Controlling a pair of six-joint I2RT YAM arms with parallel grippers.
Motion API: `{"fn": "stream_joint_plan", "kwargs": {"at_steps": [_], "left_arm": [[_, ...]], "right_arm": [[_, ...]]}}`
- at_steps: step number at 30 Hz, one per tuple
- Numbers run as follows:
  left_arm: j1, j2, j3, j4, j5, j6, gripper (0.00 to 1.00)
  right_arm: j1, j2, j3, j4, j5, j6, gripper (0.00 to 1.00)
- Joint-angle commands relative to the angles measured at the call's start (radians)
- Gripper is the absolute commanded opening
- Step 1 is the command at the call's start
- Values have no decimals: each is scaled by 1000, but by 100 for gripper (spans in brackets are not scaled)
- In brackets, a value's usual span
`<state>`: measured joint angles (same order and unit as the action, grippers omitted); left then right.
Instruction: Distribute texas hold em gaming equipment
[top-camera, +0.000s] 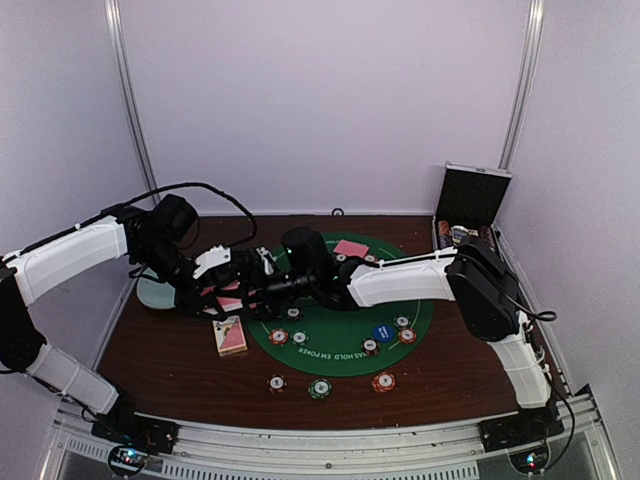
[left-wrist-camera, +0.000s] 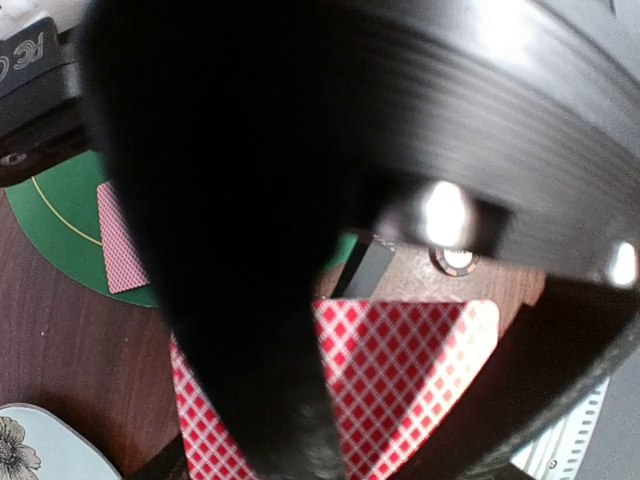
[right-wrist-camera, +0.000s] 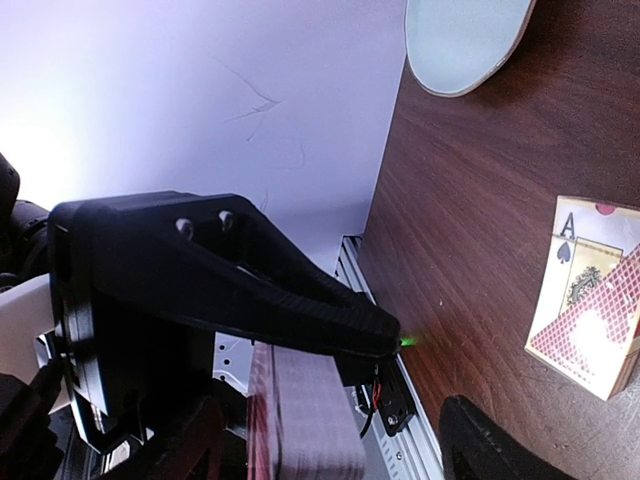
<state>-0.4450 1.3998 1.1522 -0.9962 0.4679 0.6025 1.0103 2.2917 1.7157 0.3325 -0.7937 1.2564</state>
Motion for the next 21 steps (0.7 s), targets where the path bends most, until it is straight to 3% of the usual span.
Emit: {"fn": "stream_joint_plan", "kwargs": {"at_steps": [1,12,21], "left_arm": [[5,-15,16,22,18,-3,16],[5,-22,15,22,20,2,16],[5,-24,14,22,19,4,16]], "right_arm": [[-12,1,-22,9,-7,9,74],[-40,-56,-116,31,6,8,58],[-57,-98,-155,-5,5,-20,51]]}}
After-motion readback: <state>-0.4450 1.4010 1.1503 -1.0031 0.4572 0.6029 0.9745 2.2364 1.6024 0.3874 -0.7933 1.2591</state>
